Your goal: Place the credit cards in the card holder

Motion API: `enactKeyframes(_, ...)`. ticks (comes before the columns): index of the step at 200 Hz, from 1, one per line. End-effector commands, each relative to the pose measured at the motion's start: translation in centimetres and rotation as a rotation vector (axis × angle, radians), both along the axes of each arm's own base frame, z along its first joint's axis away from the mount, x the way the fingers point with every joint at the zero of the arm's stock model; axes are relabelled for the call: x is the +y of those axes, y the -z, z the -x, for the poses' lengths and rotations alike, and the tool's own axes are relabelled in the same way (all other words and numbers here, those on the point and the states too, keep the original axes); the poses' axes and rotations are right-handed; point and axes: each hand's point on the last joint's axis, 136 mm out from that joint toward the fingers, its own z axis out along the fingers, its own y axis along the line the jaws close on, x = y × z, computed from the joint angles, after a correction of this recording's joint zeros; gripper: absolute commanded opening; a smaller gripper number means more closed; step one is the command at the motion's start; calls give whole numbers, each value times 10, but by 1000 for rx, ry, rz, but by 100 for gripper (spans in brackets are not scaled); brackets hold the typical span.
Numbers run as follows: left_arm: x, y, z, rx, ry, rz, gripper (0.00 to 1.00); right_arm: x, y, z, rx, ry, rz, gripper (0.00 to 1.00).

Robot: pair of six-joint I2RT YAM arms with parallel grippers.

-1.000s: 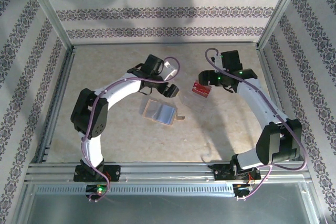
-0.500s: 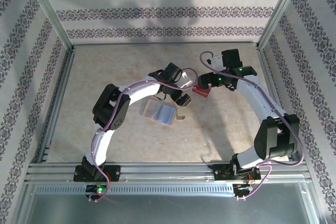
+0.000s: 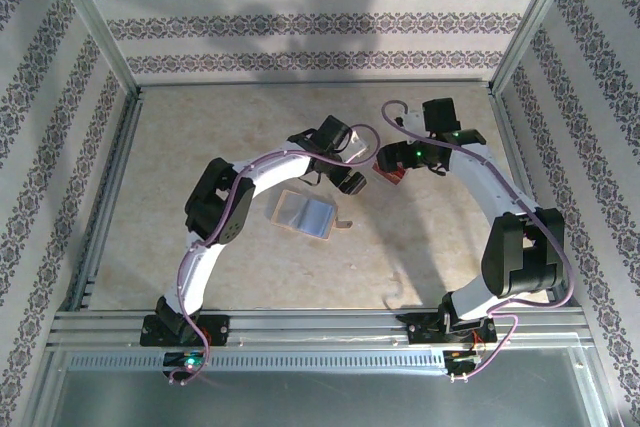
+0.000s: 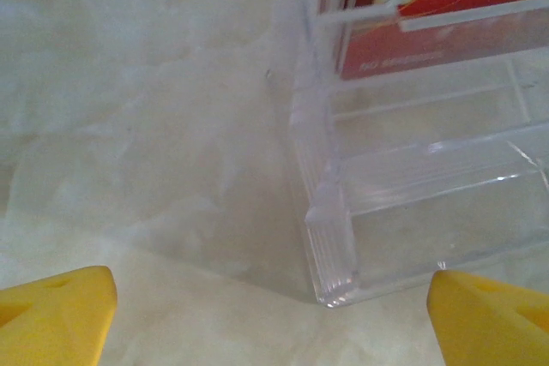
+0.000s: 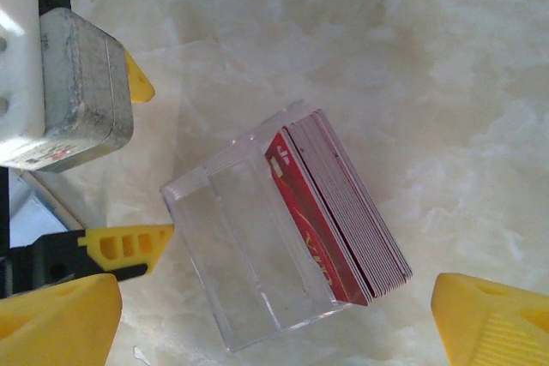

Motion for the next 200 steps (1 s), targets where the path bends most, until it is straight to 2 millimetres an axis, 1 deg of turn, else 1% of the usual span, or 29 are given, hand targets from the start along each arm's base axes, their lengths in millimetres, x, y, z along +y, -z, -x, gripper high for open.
enactKeyframes(1,7,11,-2,7,-20,-62,92,-2,6,0,23,15,-28,92)
enactKeyframes(20,14,4,-10,-15,-21,-81,91,-7,8,-2,33,36,-34,91)
enactKeyframes(35,23,-4,-22,-38,-40,-83,91,-9,10,-6,44,55,-58,90)
enactKeyframes(53,28,-12,-35,-62,-54,-76,91,-2,15,-13,69,55,-104,87)
enactKeyframes(69,30,-18,-40,-58,-61,-70,92,3,23,-21,105,55,-139,86)
enactKeyframes(87,27,-28,-38,-50,-55,-45,93,6,30,-32,126,59,-158,86)
enactKeyframes(105,24,-37,-29,-1,-55,6,95,6,37,-38,135,62,-155,86)
enactKeyframes(124,22,-48,-20,73,-68,84,96,3,44,-41,147,73,-143,86)
enactKeyframes(144,19,-56,-11,116,-65,130,96,1,52,-40,167,82,-131,86)
enactKeyframes(170,17,-57,-8,134,-73,150,96,-1,60,-35,185,95,-127,86)
enactKeyframes(200,14,-49,-8,157,-78,159,94,2,65,-25,215,100,-148,86)
